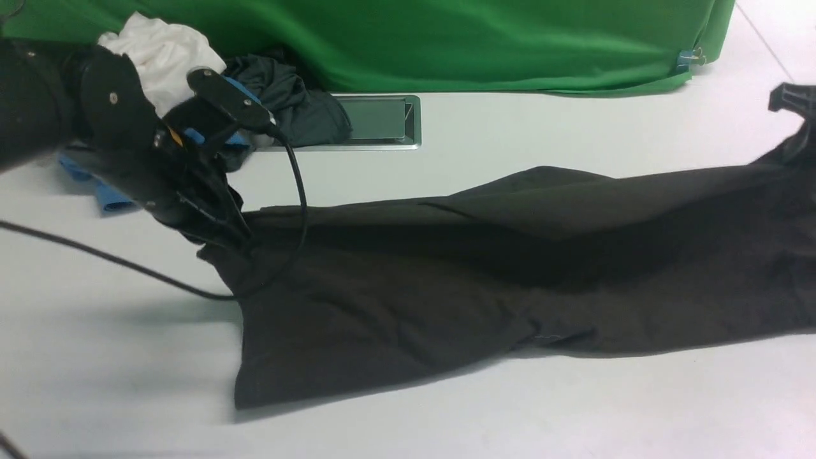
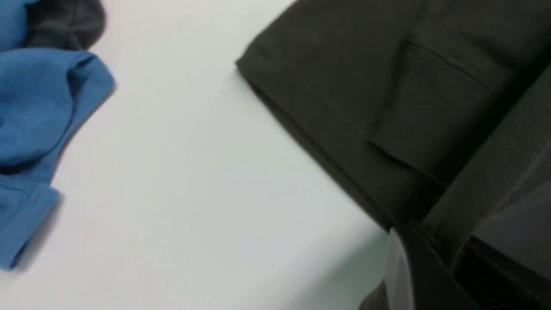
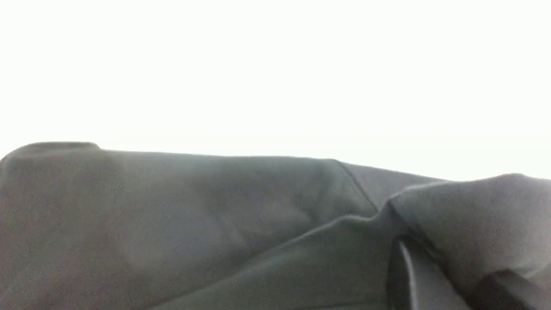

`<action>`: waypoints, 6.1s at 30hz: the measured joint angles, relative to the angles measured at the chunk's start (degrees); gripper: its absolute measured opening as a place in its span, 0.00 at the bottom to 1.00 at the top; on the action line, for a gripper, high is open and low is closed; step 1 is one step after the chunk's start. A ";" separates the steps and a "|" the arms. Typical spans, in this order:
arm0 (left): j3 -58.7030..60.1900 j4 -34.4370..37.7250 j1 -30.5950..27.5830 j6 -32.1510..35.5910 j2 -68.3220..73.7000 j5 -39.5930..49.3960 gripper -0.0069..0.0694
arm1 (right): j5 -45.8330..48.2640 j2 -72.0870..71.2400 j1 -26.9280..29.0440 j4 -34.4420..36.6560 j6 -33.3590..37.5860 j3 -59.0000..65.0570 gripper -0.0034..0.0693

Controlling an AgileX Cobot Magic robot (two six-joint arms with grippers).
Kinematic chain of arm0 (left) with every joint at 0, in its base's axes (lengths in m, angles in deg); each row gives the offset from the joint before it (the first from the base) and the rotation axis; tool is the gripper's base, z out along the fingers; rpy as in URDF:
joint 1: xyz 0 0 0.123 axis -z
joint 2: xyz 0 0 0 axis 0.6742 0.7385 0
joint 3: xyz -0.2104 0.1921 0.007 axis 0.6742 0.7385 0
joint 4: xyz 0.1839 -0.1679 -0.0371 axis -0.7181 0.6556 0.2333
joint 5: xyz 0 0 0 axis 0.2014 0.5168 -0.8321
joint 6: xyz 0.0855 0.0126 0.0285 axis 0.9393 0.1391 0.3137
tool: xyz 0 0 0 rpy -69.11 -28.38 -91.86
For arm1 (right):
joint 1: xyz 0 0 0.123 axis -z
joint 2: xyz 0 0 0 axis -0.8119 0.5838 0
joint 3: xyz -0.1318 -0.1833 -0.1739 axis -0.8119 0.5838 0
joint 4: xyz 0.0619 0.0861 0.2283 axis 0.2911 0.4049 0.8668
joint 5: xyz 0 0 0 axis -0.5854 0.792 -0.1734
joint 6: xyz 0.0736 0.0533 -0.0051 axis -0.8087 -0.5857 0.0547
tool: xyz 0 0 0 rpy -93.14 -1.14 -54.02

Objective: Fold a long-sleeved shirt on a white desktop.
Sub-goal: 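Fold the black garment in half by bringing its near edge over to the far edge, then pull the folded dark garment lengthwise by its ends to straighten it flat on the table, then fold the right end of the dark garment over onto its left end with the right gripper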

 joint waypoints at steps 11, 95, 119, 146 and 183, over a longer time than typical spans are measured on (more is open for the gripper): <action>-4.88 -1.11 -0.59 0.44 8.39 -3.52 0.13 | -1.29 10.48 -2.90 -0.45 -0.29 -9.58 0.25; 11.98 16.87 20.14 0.49 -13.74 1.08 0.12 | -10.21 6.25 4.77 -7.59 21.39 10.82 1.00; 12.00 16.80 20.14 0.63 -13.93 -0.01 0.12 | -8.09 4.52 6.50 -7.63 17.36 10.78 0.91; 12.00 15.39 20.14 1.01 -13.99 0.39 0.12 | -6.34 7.47 8.19 0.23 25.17 9.86 0.17; 12.04 1.79 20.09 -11.44 -24.46 5.86 0.12 | 9.76 -25.84 -7.45 23.51 19.03 10.95 0.17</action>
